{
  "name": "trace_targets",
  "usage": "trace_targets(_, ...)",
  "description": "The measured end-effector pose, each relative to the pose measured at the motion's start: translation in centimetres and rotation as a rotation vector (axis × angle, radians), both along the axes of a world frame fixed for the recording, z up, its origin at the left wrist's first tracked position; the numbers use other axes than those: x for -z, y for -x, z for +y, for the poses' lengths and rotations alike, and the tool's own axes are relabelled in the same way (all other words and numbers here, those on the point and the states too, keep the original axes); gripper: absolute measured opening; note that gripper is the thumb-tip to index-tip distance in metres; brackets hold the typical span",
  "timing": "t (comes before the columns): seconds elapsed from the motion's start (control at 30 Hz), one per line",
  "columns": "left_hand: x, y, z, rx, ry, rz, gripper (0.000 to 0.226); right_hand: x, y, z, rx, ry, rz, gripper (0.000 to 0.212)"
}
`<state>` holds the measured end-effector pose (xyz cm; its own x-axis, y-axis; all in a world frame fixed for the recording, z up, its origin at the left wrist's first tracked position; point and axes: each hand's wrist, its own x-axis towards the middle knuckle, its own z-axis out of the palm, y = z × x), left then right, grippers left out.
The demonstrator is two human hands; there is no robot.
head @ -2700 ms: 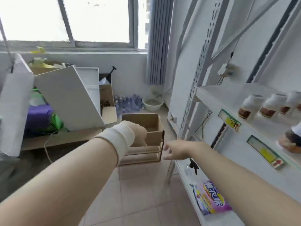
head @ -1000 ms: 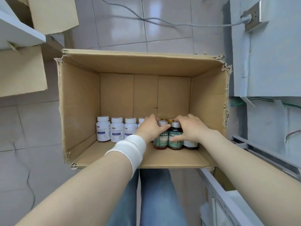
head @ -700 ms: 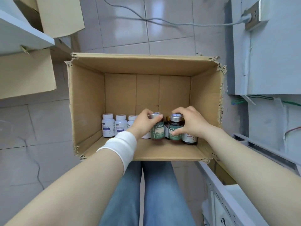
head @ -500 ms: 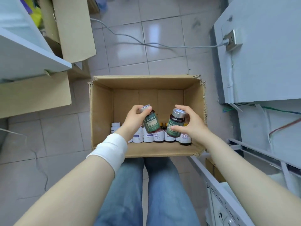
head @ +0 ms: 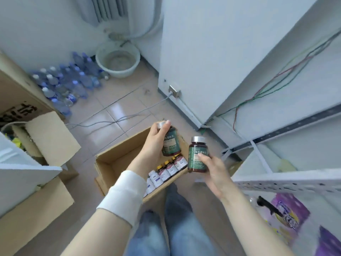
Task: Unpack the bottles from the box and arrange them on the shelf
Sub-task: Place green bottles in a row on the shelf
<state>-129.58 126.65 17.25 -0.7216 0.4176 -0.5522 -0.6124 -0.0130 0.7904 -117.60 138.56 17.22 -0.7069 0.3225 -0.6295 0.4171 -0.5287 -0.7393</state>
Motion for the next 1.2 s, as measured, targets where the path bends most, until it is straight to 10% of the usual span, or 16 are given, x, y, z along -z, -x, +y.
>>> trace_targets(0.43,-14.8,-17.2,9.8,0.563,-0.339,0.290,0.015,-11.0,-22.2,1.6,0.513,-0.077,0.292,0.036)
trace_targets(0.6,-19.5,-29.2,13.5,0.705,-0.432,0.345,0.016,-14.5,-34.1,2.6,0.630,-0.212,0.333,0.081)
trace_targets(0.73,-22.3,-41.3,16.3,0.756,-0.519,0.369,0.017,-17.2,-46.6,3.5,0.725,-0.323,0.367,0.062)
trace_targets(1.2,-29.7,-73.9,27.8,1.170,-0.592,0.492,0.025,-23.5,-78.2,10.5,1.106,-0.606,0.352,0.093)
